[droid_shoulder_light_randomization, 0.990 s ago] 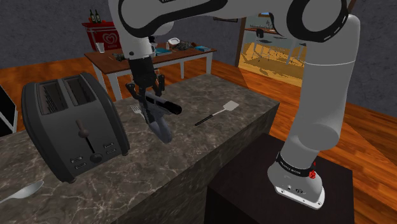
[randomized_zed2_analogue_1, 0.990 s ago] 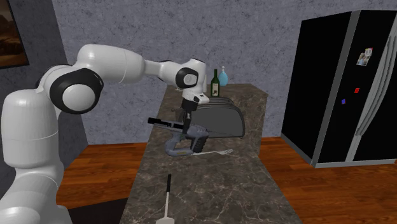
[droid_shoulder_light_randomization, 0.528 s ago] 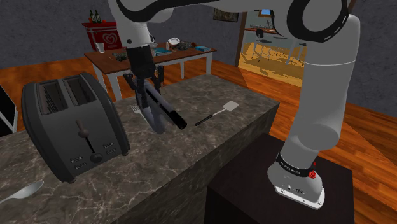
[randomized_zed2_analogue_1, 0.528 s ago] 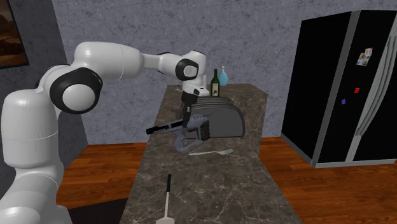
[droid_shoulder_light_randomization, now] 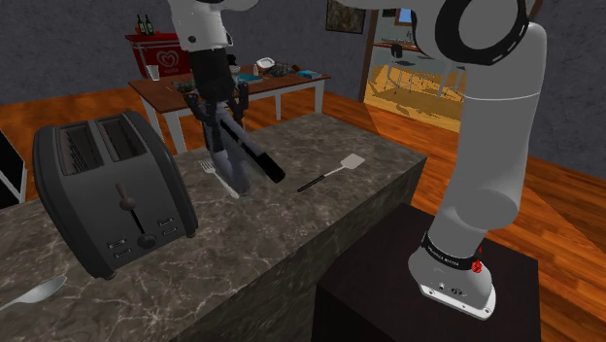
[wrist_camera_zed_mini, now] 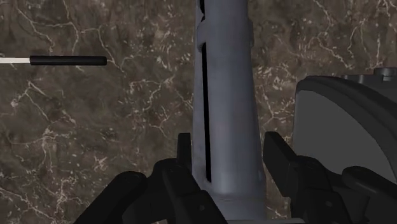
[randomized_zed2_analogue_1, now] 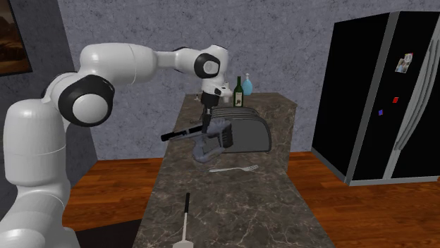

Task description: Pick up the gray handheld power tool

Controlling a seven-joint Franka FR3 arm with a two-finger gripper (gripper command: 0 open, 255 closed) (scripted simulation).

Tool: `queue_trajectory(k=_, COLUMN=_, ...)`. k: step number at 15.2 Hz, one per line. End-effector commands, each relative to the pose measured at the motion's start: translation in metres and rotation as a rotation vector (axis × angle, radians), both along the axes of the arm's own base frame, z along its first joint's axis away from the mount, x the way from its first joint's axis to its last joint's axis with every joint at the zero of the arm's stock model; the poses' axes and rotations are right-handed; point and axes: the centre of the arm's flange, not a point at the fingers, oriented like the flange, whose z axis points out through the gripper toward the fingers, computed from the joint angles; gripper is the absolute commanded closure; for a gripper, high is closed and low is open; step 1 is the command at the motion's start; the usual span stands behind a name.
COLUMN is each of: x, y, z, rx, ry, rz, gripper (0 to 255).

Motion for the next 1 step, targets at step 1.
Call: queue_trajectory(k=1, x=0.0005, y=0.0008, z=0.0037, rx=0.000, ry=-0.001, rz=0.000, gripper=255)
